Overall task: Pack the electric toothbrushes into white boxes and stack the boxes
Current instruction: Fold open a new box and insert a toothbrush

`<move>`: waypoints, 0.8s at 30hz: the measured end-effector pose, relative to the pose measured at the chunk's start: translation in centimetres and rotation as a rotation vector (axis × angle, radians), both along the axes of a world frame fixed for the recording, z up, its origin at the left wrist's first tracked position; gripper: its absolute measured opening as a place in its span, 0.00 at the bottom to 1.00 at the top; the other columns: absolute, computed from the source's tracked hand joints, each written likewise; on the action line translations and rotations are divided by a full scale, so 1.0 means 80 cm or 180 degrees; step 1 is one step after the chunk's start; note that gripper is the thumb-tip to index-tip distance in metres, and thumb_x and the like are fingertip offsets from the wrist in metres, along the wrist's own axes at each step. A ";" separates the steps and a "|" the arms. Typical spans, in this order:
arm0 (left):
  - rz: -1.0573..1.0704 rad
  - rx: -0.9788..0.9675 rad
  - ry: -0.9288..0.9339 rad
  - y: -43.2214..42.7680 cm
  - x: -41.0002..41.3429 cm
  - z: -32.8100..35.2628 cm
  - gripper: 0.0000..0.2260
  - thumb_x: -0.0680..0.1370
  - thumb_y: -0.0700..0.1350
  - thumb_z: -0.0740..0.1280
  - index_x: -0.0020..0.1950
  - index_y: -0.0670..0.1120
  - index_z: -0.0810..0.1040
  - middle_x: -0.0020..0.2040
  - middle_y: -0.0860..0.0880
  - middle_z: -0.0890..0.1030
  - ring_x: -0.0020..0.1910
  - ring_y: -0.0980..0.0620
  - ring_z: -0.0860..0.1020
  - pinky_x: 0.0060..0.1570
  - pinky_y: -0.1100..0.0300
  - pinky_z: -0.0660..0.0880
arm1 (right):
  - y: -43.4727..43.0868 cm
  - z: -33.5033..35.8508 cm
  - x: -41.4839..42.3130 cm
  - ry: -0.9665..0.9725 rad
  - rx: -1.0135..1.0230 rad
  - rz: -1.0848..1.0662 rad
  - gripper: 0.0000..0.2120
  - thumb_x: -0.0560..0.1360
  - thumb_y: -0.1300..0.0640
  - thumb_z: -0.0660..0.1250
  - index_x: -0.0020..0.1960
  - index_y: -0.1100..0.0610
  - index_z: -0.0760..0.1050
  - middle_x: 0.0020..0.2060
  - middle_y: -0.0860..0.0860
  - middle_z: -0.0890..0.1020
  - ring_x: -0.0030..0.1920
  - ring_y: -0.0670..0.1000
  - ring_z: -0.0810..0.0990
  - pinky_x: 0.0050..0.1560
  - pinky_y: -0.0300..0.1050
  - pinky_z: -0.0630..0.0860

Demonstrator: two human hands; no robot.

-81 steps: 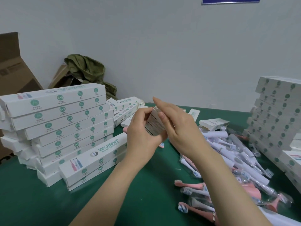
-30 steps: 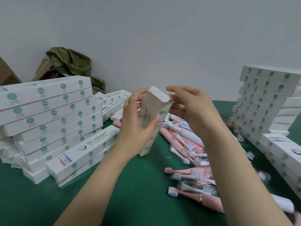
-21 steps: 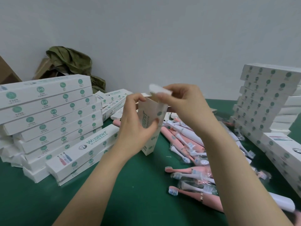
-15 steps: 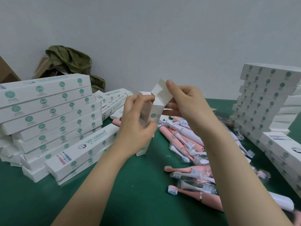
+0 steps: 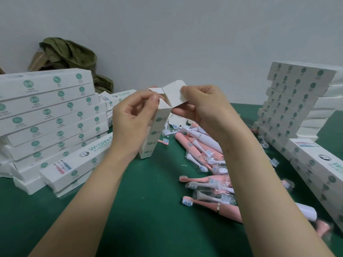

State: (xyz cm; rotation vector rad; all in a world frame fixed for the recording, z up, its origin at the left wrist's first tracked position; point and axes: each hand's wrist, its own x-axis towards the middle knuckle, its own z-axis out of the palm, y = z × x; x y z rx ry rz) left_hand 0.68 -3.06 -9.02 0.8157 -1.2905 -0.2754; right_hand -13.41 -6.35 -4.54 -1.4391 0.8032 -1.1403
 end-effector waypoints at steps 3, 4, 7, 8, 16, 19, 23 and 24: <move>-0.0033 0.0016 -0.0209 0.001 -0.011 -0.003 0.09 0.76 0.37 0.68 0.46 0.53 0.79 0.47 0.63 0.81 0.57 0.60 0.77 0.56 0.66 0.73 | -0.004 0.000 -0.002 0.0150 0.0096 -0.0297 0.13 0.77 0.66 0.57 0.46 0.73 0.77 0.46 0.65 0.83 0.39 0.55 0.83 0.47 0.44 0.82; 0.0005 0.0027 -0.0309 0.000 -0.014 -0.004 0.09 0.76 0.37 0.68 0.46 0.52 0.79 0.48 0.61 0.81 0.61 0.59 0.76 0.59 0.67 0.71 | -0.005 -0.001 -0.003 0.0189 0.0137 -0.0351 0.13 0.77 0.66 0.57 0.43 0.70 0.78 0.45 0.64 0.84 0.39 0.55 0.84 0.46 0.45 0.82; 0.0186 0.0047 -0.0298 -0.002 -0.017 -0.009 0.10 0.75 0.35 0.69 0.42 0.50 0.79 0.44 0.59 0.81 0.58 0.54 0.78 0.53 0.70 0.71 | -0.007 -0.003 -0.005 0.0041 0.0300 -0.0272 0.12 0.77 0.67 0.57 0.39 0.67 0.76 0.40 0.61 0.83 0.35 0.54 0.84 0.42 0.41 0.82; 0.0253 0.0053 -0.0285 -0.002 -0.017 -0.010 0.10 0.74 0.35 0.69 0.40 0.51 0.79 0.42 0.58 0.81 0.56 0.50 0.79 0.51 0.69 0.72 | -0.007 -0.004 -0.006 -0.0022 0.0345 -0.0231 0.13 0.77 0.68 0.56 0.39 0.67 0.76 0.38 0.60 0.83 0.34 0.53 0.83 0.40 0.39 0.82; 0.0913 0.0068 -0.1254 -0.004 -0.016 -0.013 0.08 0.68 0.45 0.74 0.40 0.49 0.76 0.49 0.58 0.77 0.55 0.65 0.73 0.56 0.68 0.69 | -0.013 -0.005 -0.007 0.0026 0.0386 -0.0305 0.12 0.77 0.68 0.57 0.38 0.67 0.75 0.37 0.60 0.80 0.34 0.53 0.80 0.38 0.39 0.81; 0.0968 0.0106 -0.1406 -0.004 -0.014 -0.011 0.08 0.70 0.42 0.74 0.45 0.49 0.77 0.52 0.51 0.76 0.50 0.66 0.71 0.52 0.75 0.65 | -0.011 -0.002 -0.005 -0.0159 0.0432 -0.0200 0.11 0.77 0.68 0.57 0.38 0.67 0.74 0.34 0.59 0.79 0.30 0.50 0.79 0.34 0.37 0.80; 0.0819 0.0485 -0.1319 -0.002 -0.008 -0.008 0.18 0.71 0.48 0.74 0.60 0.54 0.76 0.54 0.53 0.76 0.49 0.63 0.72 0.51 0.72 0.69 | -0.011 0.000 -0.007 -0.0228 0.0461 -0.0070 0.11 0.78 0.68 0.57 0.38 0.67 0.74 0.33 0.58 0.79 0.31 0.51 0.81 0.36 0.39 0.81; 0.0762 0.0578 -0.1329 -0.001 -0.005 -0.007 0.21 0.70 0.51 0.74 0.62 0.56 0.74 0.55 0.54 0.76 0.50 0.63 0.72 0.51 0.72 0.68 | -0.010 0.001 -0.008 -0.0234 0.0472 -0.0011 0.12 0.78 0.68 0.58 0.38 0.67 0.74 0.32 0.58 0.79 0.31 0.51 0.81 0.37 0.39 0.82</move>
